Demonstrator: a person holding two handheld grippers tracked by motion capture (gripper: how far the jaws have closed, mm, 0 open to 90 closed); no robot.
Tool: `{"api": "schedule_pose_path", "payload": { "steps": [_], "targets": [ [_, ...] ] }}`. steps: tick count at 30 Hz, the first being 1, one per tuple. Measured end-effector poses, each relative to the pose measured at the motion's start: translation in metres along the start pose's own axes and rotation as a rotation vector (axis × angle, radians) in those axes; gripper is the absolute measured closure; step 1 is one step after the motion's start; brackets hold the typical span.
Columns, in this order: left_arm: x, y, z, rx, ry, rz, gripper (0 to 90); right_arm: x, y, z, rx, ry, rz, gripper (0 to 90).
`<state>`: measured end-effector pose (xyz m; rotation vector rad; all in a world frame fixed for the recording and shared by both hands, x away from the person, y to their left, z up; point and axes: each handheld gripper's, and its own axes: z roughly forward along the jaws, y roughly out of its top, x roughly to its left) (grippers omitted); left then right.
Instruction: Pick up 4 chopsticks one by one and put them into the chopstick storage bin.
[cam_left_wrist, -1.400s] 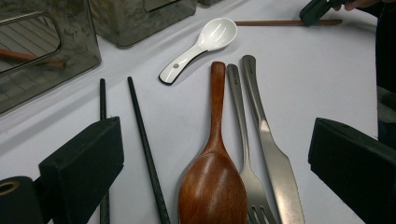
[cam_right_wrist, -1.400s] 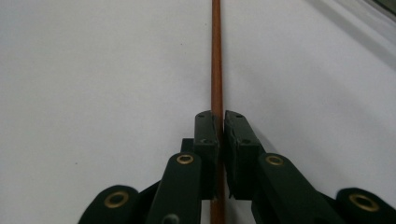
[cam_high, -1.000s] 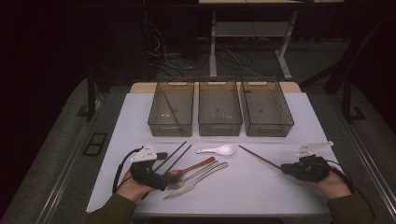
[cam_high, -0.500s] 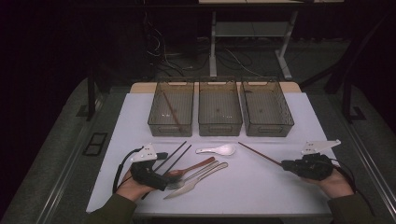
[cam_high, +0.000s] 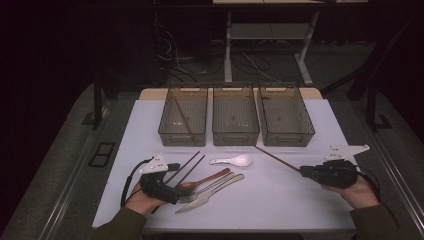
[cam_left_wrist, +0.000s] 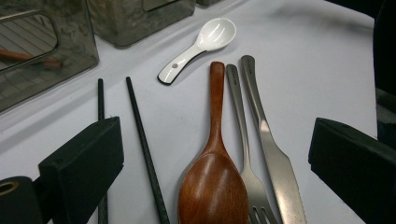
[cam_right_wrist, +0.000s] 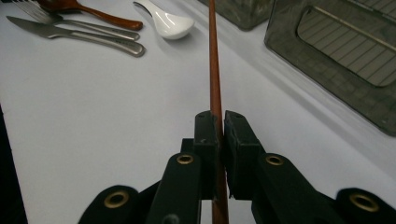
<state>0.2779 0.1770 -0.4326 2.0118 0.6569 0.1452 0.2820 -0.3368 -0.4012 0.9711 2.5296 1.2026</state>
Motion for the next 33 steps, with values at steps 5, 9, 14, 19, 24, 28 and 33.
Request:
{"api": "schedule_pose_path", "payload": {
  "steps": [5,9,14,19,24,28,33],
  "targets": [
    [0.000,0.000,0.001,0.001,-0.002,0.005,2.2,0.000,0.007,0.000,-0.016,0.001,-0.003,83.4],
    [-0.001,0.000,0.002,0.003,-0.003,0.002,2.2,0.001,0.014,0.000,-0.033,0.003,-0.010,83.4],
    [-0.002,0.000,0.002,0.008,-0.004,0.006,2.3,0.001,0.023,0.001,-0.043,0.001,-0.011,83.4],
    [-0.003,0.000,0.003,0.005,-0.004,0.002,2.3,-0.001,0.033,0.004,-0.056,-0.004,-0.005,83.4],
    [-0.003,0.000,0.003,0.007,-0.004,0.005,2.3,-0.003,0.044,0.009,-0.058,-0.005,-0.002,83.4],
    [-0.003,0.000,0.003,0.008,-0.007,0.006,2.3,-0.003,0.052,0.014,-0.057,-0.002,-0.008,83.4],
    [-0.003,0.000,0.003,0.006,-0.009,0.005,2.3,-0.003,0.063,0.020,-0.059,-0.003,-0.011,83.4]
  ]
}}
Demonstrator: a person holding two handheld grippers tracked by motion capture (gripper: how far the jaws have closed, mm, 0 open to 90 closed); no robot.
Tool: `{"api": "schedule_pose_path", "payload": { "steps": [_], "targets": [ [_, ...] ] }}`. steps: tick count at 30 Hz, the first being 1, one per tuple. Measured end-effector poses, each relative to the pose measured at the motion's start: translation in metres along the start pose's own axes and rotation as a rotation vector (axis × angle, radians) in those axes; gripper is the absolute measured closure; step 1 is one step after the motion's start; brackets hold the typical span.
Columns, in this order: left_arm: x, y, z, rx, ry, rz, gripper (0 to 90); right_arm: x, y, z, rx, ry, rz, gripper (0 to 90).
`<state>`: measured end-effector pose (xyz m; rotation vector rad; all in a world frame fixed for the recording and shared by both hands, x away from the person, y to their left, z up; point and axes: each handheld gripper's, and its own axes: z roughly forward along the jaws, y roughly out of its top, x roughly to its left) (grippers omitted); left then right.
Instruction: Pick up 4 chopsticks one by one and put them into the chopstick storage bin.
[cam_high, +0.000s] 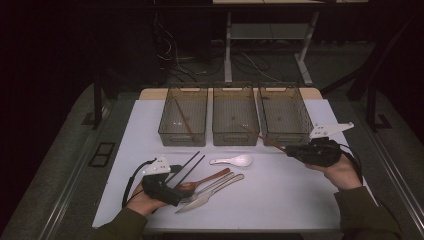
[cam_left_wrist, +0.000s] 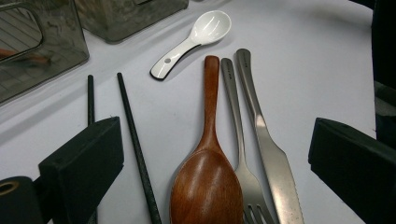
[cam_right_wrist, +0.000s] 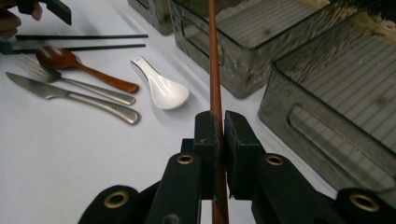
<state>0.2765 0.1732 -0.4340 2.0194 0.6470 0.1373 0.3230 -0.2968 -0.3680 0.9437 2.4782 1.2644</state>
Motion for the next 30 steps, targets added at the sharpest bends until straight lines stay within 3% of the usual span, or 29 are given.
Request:
{"api": "schedule_pose_path", "payload": {
  "steps": [30],
  "targets": [
    [-0.001,0.000,0.000,0.001,-0.003,0.001,2.4,0.012,0.068,0.066,0.031,-0.025,-0.026,83.4]
  ]
}}
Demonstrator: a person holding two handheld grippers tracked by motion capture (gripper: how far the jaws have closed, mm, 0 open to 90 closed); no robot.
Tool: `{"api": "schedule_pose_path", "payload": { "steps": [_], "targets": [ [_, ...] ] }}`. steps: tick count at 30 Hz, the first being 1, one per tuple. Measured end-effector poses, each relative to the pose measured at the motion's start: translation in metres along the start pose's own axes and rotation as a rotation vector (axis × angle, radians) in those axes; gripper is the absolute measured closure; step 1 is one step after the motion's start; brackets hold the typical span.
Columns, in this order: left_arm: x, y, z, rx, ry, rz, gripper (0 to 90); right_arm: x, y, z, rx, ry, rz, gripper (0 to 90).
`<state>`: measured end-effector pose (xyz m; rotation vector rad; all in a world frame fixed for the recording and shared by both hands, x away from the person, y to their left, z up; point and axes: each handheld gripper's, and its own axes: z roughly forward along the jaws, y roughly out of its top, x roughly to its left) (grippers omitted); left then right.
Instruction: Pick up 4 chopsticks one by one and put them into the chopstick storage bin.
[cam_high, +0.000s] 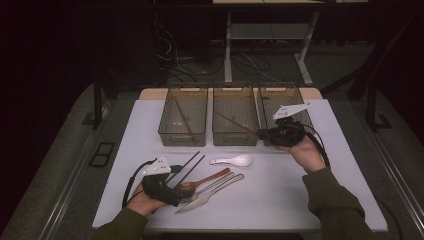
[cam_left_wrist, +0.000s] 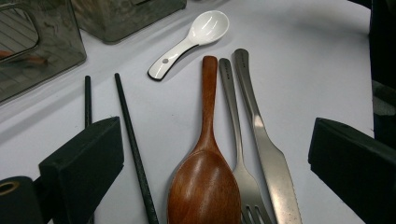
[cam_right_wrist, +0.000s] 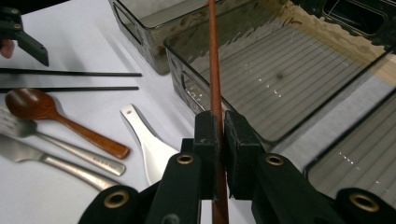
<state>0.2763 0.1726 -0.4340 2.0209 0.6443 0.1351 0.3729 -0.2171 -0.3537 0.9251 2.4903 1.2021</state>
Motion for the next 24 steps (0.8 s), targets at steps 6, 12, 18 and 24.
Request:
{"api": "schedule_pose_path", "payload": {
  "steps": [6,12,18,24],
  "targets": [
    [0.000,0.000,0.000,0.001,0.000,-0.001,2.4,0.002,0.010,0.017,0.007,-0.010,0.000,83.4],
    [0.000,0.000,0.000,0.000,0.000,-0.001,2.4,0.005,0.023,0.033,0.000,-0.003,0.011,83.4],
    [0.000,0.000,0.000,0.001,-0.004,0.001,2.4,0.009,0.042,0.050,0.001,-0.007,0.012,83.4],
    [0.000,0.000,0.000,0.001,-0.006,0.001,2.4,0.014,0.064,0.068,0.018,-0.014,0.028,83.4]
  ]
}}
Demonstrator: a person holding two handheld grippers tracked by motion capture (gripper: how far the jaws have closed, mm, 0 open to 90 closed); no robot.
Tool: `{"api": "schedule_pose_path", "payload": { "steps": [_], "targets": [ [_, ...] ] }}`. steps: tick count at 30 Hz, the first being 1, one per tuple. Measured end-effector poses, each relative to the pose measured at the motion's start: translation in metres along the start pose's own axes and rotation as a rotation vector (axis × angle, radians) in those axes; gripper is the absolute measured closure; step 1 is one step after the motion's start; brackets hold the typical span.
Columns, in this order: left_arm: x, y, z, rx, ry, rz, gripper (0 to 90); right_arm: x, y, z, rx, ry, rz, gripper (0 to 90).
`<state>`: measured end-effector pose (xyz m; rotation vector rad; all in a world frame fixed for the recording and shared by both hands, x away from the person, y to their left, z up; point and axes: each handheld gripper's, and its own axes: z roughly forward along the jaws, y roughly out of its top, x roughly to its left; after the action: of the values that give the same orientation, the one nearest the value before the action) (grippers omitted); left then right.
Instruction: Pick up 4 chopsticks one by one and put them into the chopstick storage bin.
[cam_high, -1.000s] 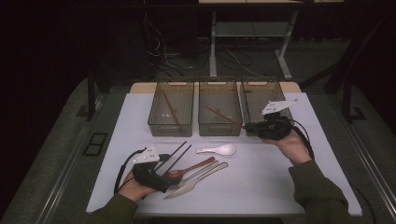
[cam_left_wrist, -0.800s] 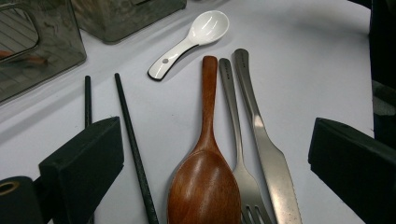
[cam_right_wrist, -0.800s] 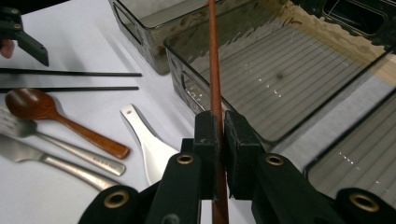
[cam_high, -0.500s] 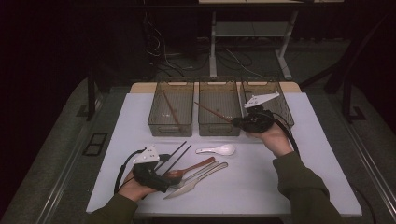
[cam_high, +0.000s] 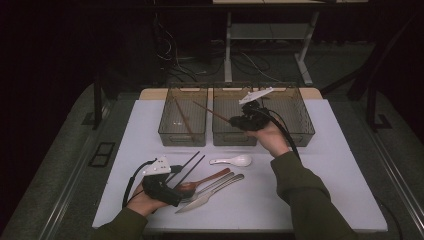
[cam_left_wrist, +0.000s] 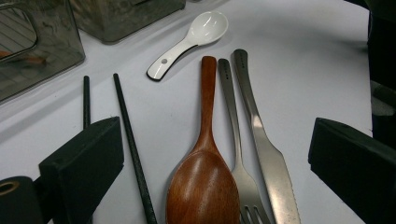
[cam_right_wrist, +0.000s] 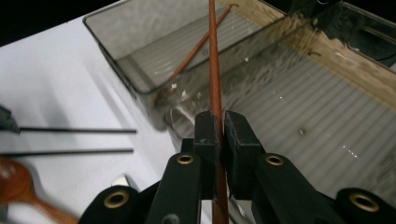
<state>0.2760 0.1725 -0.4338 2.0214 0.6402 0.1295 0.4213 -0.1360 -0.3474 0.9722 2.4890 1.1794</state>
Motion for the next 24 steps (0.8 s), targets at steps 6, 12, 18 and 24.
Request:
{"api": "schedule_pose_path", "payload": {
  "steps": [6,12,18,24],
  "targets": [
    [0.000,0.000,0.000,0.001,-0.003,0.001,2.4,0.005,0.021,0.018,0.017,-0.012,-0.001,83.4],
    [-0.002,0.000,0.001,-0.005,-0.008,0.005,2.4,0.005,0.036,0.041,0.042,-0.032,0.019,83.4],
    [-0.001,0.001,0.001,-0.010,-0.010,0.003,2.4,0.006,0.045,0.068,0.073,-0.042,0.048,83.4],
    [-0.001,0.001,0.000,-0.009,-0.013,0.007,2.4,0.012,0.060,0.090,0.097,-0.059,0.045,83.3]
  ]
}}
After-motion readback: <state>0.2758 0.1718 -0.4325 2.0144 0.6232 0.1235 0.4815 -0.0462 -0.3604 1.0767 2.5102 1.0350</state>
